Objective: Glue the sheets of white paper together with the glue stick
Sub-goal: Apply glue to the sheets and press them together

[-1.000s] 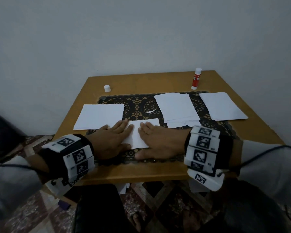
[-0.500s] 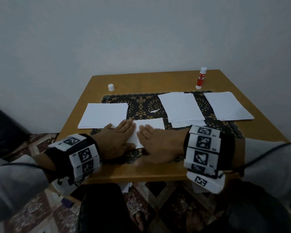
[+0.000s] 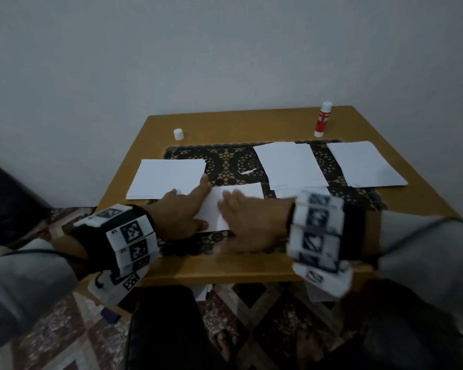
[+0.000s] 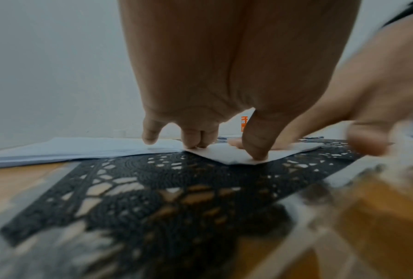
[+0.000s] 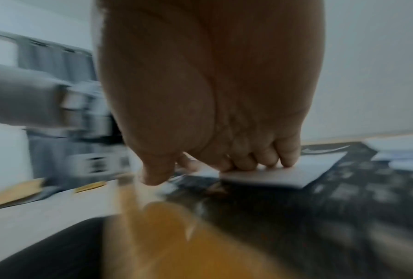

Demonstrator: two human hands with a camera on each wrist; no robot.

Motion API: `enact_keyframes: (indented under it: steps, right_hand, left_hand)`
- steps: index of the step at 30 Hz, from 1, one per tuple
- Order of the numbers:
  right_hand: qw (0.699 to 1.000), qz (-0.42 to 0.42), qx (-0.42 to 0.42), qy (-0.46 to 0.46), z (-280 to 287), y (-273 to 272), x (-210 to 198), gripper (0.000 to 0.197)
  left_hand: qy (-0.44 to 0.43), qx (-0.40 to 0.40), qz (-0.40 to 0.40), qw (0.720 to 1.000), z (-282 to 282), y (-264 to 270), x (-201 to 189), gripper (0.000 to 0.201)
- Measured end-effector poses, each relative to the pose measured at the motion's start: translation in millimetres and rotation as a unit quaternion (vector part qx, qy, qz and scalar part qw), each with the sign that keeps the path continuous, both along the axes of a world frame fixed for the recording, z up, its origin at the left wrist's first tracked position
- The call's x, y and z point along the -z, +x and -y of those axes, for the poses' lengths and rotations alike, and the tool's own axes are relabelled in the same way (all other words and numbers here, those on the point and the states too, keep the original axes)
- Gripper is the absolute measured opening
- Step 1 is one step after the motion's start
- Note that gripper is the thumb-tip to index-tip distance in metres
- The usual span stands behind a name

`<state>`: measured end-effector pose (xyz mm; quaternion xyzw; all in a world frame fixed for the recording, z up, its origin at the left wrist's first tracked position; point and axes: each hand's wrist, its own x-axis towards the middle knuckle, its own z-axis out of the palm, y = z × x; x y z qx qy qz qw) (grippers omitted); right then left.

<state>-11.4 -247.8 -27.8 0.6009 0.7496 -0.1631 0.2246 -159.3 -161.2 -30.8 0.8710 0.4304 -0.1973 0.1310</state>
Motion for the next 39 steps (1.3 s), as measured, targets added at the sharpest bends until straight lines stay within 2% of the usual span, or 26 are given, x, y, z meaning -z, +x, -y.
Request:
enact_keyframes:
  steps: [2,6,11,14,18,19,22,23,26,29,31,34,39]
  right_hand:
    - [0.999,0.000,-0.040,0.001,21,2,3,0.101]
    - [0.999,-0.007,0.037,-0.005,18,25,-3,0.099]
    - [0.999,0.009,-0.027,-0.031,39,23,-1,0.102]
    - [1.000,0.005,0.010,-0.026,31,35,-3,0.100]
    - [1.000,0.022,0.002,-0.022,26,35,0,0.102]
    - [0.999,0.020,0.001,-0.025,27,36,-1,0.102]
    - [0.999,0.006,0.008,-0.034,27,37,-2,0.103]
    - [0.999,0.004,0.007,-0.031,27,37,-1,0.103]
    - [1.000,0.006,0.003,-0.015,30,37,3,0.101]
    - [1.000,-0.001,0.009,-0.019,29,37,1,0.101]
    - [1.000,-0.004,0.008,-0.022,29,37,0,0.101]
    - [1.000,0.003,0.002,-0.015,28,39,1,0.101]
    - [1.000,0.000,0.003,-0.019,27,40,0,0.101]
  left_hand:
    - [0.002,0.002,-0.003,1.000,2,2,0,0.092]
    - [0.003,0.027,-0.034,0.999,15,7,-13,0.082]
    - [0.016,0.102,-0.045,0.994,11,1,-7,0.070]
    - [0.020,0.120,-0.055,0.991,26,3,-5,0.067]
    - [-0.042,0.176,-0.022,0.983,63,-6,1,0.073]
    - [-0.051,0.173,-0.021,0.983,60,-10,0,0.079]
    - [-0.024,0.139,-0.037,0.989,44,-24,-1,0.117]
    - [-0.026,0.148,-0.051,0.987,46,-26,-1,0.118]
    - [-0.062,0.181,-0.067,0.979,65,-22,-3,0.097]
    - [-0.033,0.119,-0.070,0.990,46,-14,-10,0.085]
    - [-0.023,0.096,-0.077,0.992,40,-7,-11,0.084]
    - [-0.057,0.142,-0.065,0.986,46,4,-10,0.084]
    - [-0.034,0.082,-0.068,0.994,31,17,-14,0.081]
